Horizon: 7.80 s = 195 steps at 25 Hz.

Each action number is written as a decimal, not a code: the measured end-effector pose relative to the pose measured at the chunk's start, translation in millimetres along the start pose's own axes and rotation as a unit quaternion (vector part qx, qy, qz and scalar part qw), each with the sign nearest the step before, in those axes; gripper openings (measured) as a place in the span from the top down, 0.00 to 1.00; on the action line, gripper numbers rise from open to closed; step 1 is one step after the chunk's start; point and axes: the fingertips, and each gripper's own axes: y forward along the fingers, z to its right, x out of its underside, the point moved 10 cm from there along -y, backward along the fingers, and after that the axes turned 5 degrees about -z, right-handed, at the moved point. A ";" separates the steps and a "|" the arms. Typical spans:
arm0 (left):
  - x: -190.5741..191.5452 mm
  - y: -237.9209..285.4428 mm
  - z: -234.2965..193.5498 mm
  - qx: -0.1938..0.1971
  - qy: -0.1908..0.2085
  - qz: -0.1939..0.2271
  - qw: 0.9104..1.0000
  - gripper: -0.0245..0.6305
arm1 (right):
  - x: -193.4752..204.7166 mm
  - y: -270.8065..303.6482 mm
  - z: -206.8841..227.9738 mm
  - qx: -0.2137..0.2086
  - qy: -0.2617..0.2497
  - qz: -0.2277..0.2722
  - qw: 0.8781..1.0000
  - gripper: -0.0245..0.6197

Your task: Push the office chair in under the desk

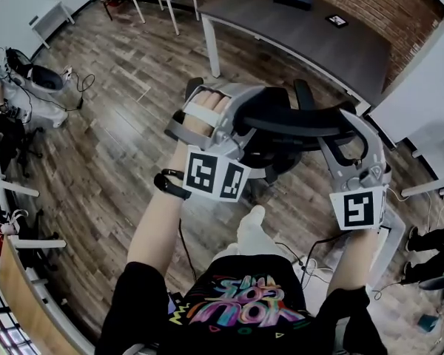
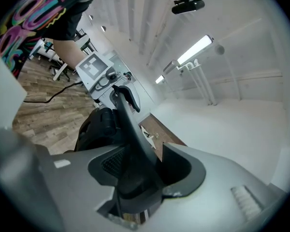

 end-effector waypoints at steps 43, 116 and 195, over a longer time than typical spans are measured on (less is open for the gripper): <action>117.2 188.4 -66.0 0.016 -0.003 0.075 0.997 0.71 | 53.0 186.2 80.0 0.029 0.019 -0.042 0.999 0.64; 314.1 530.8 -175.9 0.113 0.045 0.314 0.942 0.72 | 103.3 488.0 170.9 0.224 0.031 -0.230 0.947 0.62; 373.9 423.6 -61.3 0.278 -0.423 0.163 0.847 0.96 | 149.2 441.5 33.3 0.210 0.440 -0.140 0.862 0.96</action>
